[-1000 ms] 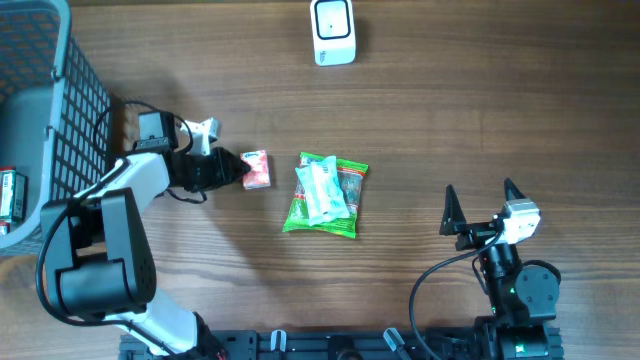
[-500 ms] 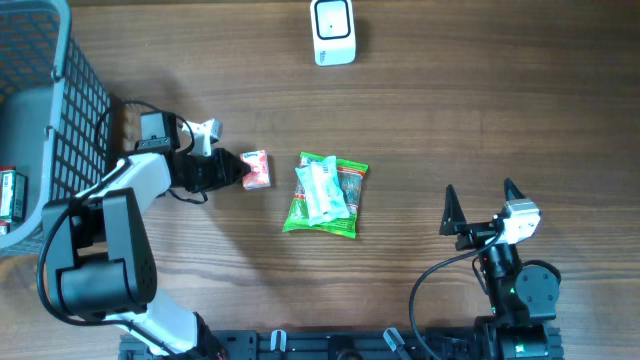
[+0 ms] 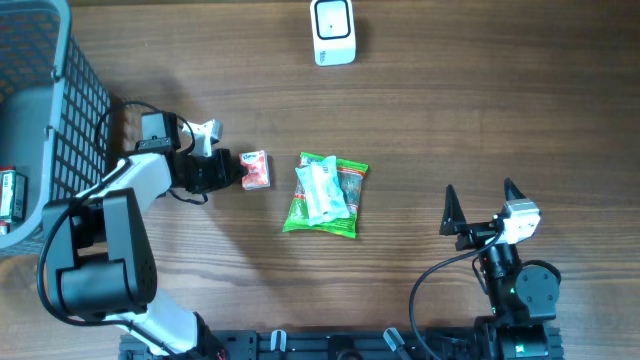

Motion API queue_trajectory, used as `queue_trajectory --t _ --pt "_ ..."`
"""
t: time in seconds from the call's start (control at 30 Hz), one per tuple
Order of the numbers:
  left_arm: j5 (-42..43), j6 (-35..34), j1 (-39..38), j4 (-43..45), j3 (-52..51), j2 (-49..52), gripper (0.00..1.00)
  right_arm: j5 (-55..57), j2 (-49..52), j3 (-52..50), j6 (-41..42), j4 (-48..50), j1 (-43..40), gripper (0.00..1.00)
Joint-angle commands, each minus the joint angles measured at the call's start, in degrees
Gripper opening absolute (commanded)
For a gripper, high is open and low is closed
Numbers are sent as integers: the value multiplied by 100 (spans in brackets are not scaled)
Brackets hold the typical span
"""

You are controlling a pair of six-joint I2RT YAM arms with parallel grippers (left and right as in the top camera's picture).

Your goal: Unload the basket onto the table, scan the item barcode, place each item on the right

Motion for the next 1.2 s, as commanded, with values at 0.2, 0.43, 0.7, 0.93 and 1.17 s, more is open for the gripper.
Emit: queue_trajectory --t 0.2,0.43,0.7,0.93,1.17 --pt "-1556 -407 -173 -1152 1023 -1698 4 57 11 -7 -50 15 -17 100" --pt "-4516 -444 -1023 -1989 1460 -2417 4 55 11 -7 -52 15 -17 100" --pt "-7554 -358 -3069 -2197 1458 -1613 4 55 11 -7 -50 15 -17 100" --pt "-7530 -1008 -3300 -2131 1467 -763 10 55 11 -7 -52 15 -17 100" --pt "-4918 -376 -2734 -2470 1869 -960 60 55 9 -7 -52 15 -17 99"
